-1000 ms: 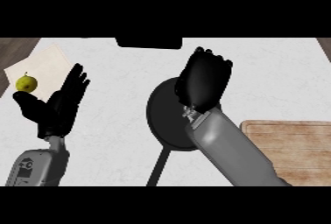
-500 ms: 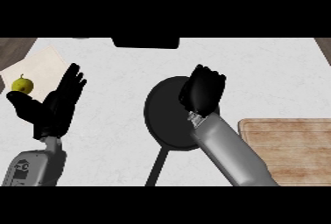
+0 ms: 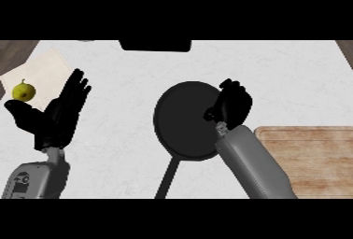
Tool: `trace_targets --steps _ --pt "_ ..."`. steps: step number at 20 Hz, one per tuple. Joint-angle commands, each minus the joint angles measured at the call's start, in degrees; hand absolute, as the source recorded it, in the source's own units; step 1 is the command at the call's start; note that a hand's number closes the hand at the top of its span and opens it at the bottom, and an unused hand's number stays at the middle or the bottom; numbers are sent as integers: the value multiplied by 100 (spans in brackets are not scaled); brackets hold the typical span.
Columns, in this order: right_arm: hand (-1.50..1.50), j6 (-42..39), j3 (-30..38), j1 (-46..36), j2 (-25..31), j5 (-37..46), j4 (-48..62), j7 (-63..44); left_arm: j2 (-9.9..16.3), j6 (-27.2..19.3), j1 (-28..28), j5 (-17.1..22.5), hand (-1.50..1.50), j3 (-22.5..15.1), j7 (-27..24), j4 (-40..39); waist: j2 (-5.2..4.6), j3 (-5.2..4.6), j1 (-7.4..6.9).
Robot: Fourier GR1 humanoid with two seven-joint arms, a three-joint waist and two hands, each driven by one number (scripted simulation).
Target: Pick the bell pepper from the cutting board and place it in the pan
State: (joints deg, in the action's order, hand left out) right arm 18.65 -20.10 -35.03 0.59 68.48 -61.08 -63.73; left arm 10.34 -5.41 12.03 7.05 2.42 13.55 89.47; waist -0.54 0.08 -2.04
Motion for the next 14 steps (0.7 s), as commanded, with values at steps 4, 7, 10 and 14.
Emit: trace_targets --steps 4,7,10,14 --pt "-150 2075 -163 515 -56 -151 -101 -259 146 52 41 86 0 168 135 70 46 2 90" --pt "-150 2732 -128 755 -56 -146 -516 -26 30 16 -163 -2 0 99 -104 42 58 0 145" --pt "-150 3144 -1 1137 -56 -414 -1377 185 53 26 -235 103 0 214 -46 36 102 0 256" --pt "-150 3779 -293 2136 -57 -453 -2403 354 238 133 -269 223 0 408 23 43 125 -2 358"
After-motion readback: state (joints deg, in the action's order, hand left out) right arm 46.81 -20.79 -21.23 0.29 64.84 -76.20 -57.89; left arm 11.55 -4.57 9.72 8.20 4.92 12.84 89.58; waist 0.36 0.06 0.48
